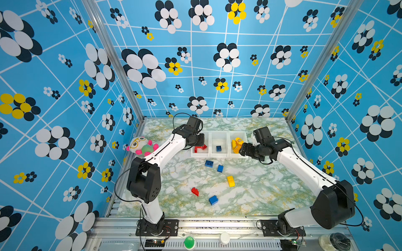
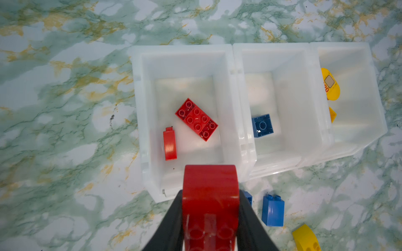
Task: Sort the legos into containers by color
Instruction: Place the lego in the container.
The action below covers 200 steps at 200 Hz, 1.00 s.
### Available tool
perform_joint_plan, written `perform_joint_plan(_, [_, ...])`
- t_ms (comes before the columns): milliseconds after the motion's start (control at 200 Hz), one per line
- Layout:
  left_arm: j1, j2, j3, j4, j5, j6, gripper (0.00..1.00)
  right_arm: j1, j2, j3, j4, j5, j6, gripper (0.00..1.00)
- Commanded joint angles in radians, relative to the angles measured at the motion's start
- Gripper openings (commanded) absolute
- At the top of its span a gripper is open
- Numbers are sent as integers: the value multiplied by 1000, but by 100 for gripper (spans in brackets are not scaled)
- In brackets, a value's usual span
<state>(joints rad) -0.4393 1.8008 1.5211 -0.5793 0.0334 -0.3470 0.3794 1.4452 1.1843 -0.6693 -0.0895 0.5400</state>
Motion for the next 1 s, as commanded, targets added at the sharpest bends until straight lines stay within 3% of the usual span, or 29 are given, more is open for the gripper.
perform_joint_plan(0, [-1, 63, 78, 21, -14, 22, 25, 10, -22, -11, -4, -15, 15, 87])
perform_joint_plan(545, [0, 297, 239, 124, -65, 58, 27, 9, -18, -19, 0, -15, 12, 88])
perform_joint_plan(605, [0, 310, 254, 124, -66, 58, 32, 11, -15, -18, 0, -13, 11, 88])
perform_joint_plan(685, [0, 319, 265, 125, -68, 57, 49, 10, -8, -17, 0, -14, 8, 88])
perform_joint_plan(785, [-1, 316, 261, 130, -76, 52, 62, 10, -3, -13, 3, -17, 8, 88])
perform_joint_plan(994, [-1, 276, 215, 157, -72, 37, 68, 11, -3, -10, 2, -21, 8, 88])
